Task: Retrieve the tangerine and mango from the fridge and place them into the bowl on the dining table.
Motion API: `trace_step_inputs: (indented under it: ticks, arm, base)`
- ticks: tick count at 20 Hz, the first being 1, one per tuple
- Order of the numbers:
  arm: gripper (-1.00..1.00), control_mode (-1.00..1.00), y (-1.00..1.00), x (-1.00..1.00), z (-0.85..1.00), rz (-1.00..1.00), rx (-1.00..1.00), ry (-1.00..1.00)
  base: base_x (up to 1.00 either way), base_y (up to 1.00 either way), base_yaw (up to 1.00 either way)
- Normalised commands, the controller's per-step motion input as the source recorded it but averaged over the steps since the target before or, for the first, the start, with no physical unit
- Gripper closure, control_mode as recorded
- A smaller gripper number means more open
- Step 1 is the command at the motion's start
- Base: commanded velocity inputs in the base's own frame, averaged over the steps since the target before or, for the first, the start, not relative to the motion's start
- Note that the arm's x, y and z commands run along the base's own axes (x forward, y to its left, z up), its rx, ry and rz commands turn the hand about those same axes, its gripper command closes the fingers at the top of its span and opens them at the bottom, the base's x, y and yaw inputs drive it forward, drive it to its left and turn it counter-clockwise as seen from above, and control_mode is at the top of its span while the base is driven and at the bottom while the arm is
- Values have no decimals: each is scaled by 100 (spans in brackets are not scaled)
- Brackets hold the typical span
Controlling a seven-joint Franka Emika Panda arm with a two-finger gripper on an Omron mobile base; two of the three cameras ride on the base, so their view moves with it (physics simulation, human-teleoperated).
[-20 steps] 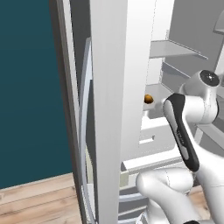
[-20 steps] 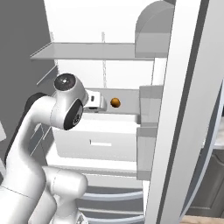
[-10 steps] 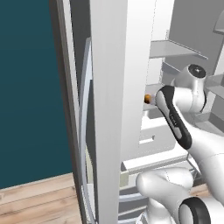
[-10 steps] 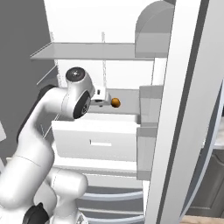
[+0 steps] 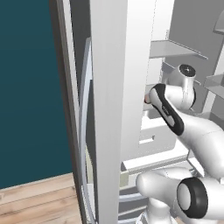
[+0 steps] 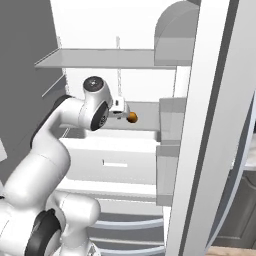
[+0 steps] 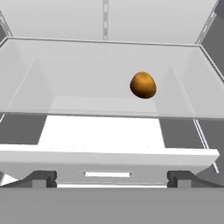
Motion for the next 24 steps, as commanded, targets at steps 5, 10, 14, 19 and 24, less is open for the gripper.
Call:
trace_step_inputs:
  ticks: [5, 10, 14, 19, 24]
  arm:
    - [-100, -100, -4, 33, -22, 0, 0, 0]
    - [-100, -100, -11, 21, -16, 0, 1, 0]
    - [-100, -100, -14, 26, -4, 0, 1, 0]
    - [-100, -100, -16, 31, -7, 0, 1, 0]
    - [-100, -100, -13, 31, -17, 0, 2, 0]
  base:
    - [0, 0, 0]
    - [0, 0, 0]
    - [0, 0, 0]
    - [0, 0, 0]
    - [0, 0, 0]
